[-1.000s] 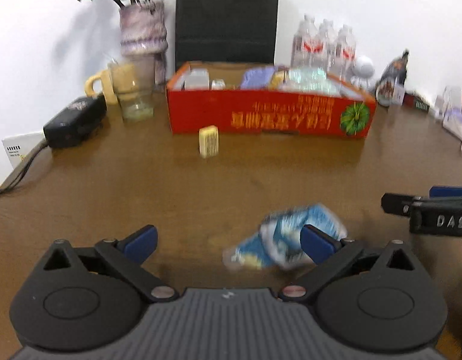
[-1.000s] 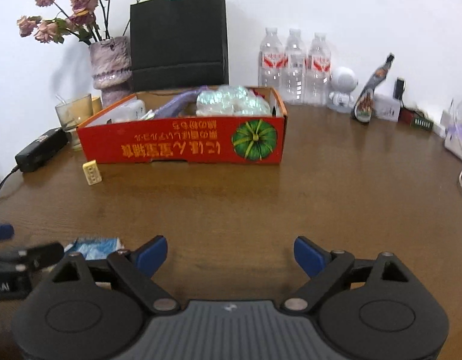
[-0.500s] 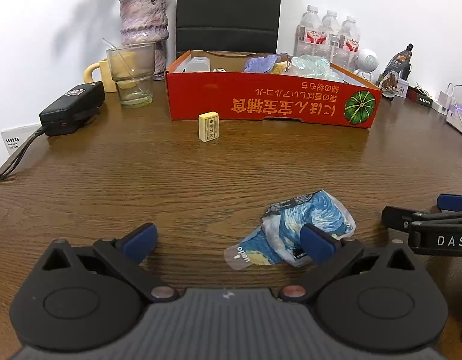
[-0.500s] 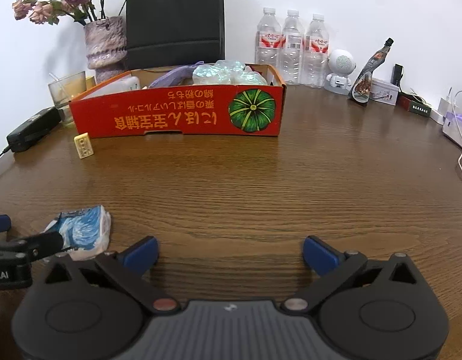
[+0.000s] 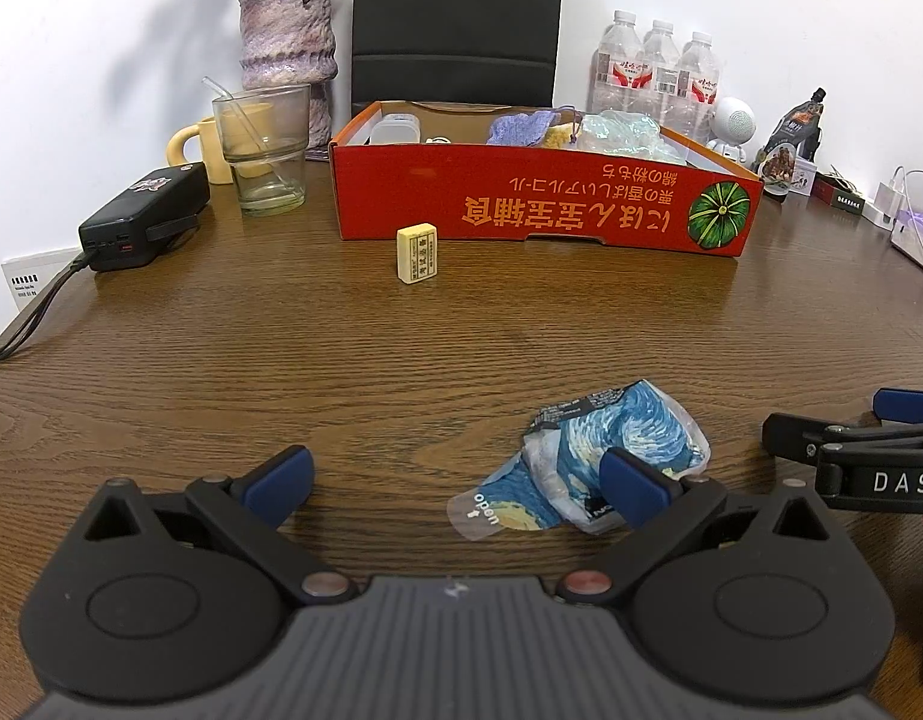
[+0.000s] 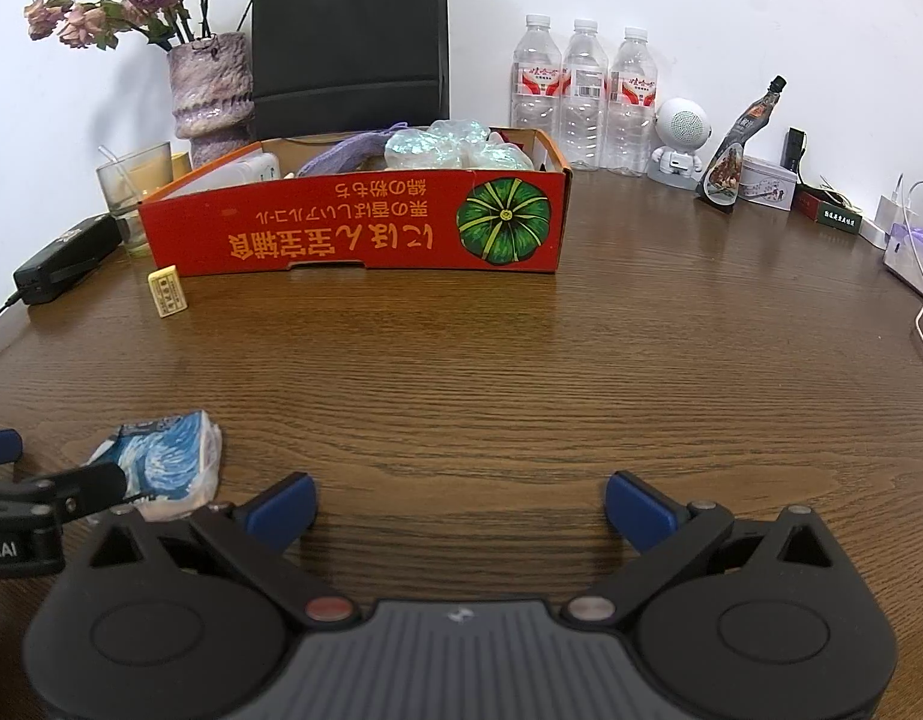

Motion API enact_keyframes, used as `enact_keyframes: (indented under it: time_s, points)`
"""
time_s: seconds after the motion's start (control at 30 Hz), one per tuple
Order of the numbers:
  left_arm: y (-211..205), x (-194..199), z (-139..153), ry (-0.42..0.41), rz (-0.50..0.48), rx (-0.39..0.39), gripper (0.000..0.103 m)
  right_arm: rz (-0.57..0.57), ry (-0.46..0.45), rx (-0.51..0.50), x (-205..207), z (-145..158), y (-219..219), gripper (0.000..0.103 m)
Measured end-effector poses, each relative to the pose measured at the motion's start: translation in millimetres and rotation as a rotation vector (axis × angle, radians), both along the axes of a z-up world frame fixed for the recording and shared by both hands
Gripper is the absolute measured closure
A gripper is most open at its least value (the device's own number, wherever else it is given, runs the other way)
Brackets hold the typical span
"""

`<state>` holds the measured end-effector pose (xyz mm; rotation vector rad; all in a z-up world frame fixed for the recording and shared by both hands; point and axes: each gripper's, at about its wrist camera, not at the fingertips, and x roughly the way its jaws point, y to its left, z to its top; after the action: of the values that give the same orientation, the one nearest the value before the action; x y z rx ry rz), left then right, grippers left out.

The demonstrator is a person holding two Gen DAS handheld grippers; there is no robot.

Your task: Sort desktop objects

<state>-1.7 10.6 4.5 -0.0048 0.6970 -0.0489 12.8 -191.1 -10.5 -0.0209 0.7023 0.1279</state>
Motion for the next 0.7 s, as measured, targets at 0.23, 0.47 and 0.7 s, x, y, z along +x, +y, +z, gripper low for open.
enact_keyframes:
  time_s: [0.23,0.47,0.7]
  points:
    - [0.3,-0.3,-0.1,0.000,0.000,0.000,0.000,0.000,0.000,0.000,0.2,-0.1,0.2,0.000]
    - [17.4,-1.5,6.6,-0.041,0.014,-0.078,0.000,0.040,-0.030,0.028,-5.3,6.6,2.9,0.001]
    - [46.1,61.1,31.5,-0.100,-0.014,-0.047,0.000,0.247,-0.073,0.097,-10.9,25.6,37.6,0.006]
